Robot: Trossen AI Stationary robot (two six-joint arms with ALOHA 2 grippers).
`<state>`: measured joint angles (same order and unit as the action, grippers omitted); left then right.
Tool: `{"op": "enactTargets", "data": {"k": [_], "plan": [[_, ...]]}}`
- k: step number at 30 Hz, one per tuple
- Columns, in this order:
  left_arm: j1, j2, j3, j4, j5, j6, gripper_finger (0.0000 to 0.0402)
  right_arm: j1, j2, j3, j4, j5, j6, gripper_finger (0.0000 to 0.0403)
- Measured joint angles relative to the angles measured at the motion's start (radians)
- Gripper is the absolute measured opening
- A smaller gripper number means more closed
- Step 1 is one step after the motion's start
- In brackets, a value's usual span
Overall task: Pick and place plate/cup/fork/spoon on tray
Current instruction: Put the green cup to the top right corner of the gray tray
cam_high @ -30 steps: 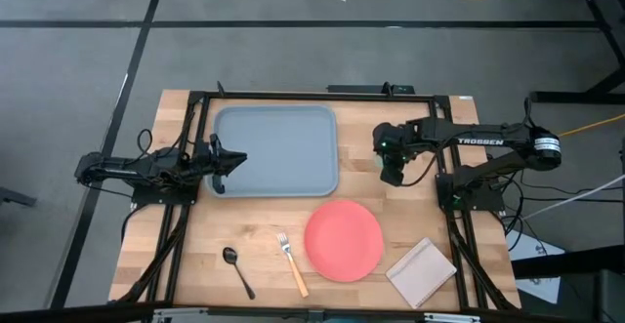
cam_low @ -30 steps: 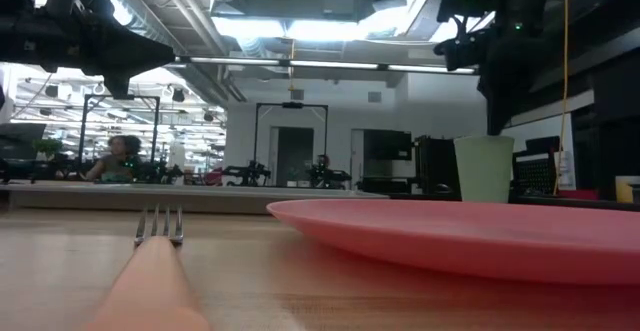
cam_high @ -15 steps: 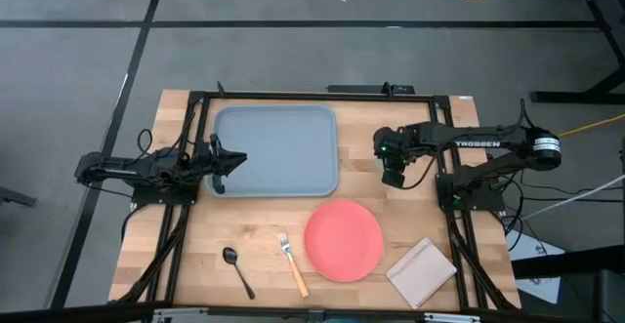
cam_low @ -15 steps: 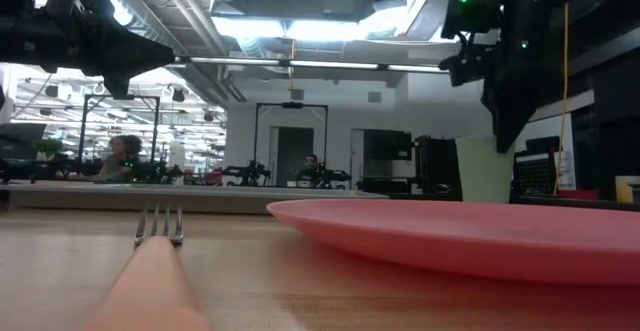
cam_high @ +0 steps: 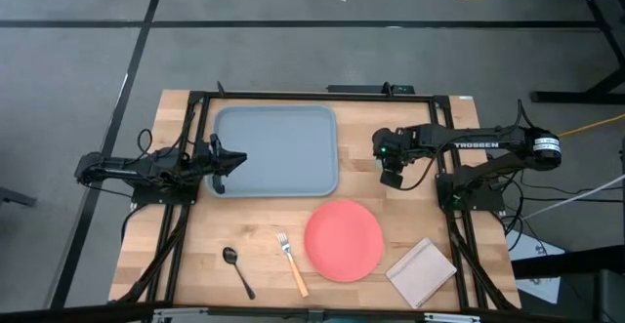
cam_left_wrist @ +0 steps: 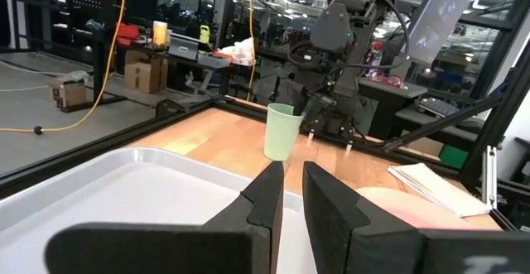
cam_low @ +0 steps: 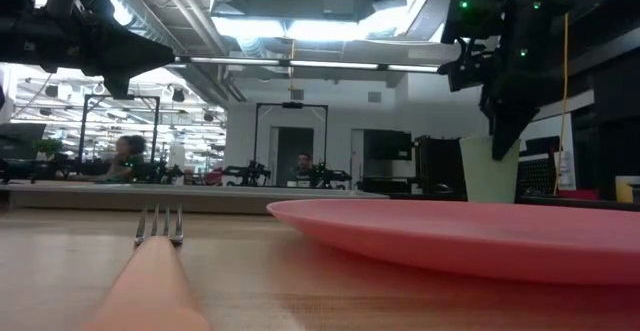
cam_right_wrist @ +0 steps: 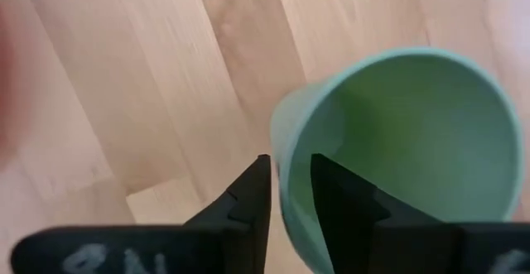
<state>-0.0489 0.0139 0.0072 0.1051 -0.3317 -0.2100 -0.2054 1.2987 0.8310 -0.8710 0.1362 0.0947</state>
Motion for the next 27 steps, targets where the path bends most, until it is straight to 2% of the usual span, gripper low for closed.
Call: {"op": "enactTargets", "data": {"k": [10,13,17,23,27], "plan": [[0.0,0.0,0.0,0.0,0.0,0.003,0.0041,0.0,0.0,0.0,0.034,0.002,0.009,0.009],[0.0,0.0,0.0,0.0,0.0,0.003,0.0041,0.0,0.0,0.0,0.038,-0.003,0.053,0.0067],[0.0,0.0,0.0,0.0,0.0,0.003,0.0041,0.0,0.0,0.0,0.038,-0.009,0.107,0.0014],[0.0,0.0,0.0,0.0,0.0,0.003,0.0041,0.0,0.0,0.006,0.036,0.001,0.135,0.0006],[0.0,0.0,0.0,0.0,0.0,0.003,0.0041,0.0,0.0,0.069,0.025,-0.001,0.115,0.0004]]}}
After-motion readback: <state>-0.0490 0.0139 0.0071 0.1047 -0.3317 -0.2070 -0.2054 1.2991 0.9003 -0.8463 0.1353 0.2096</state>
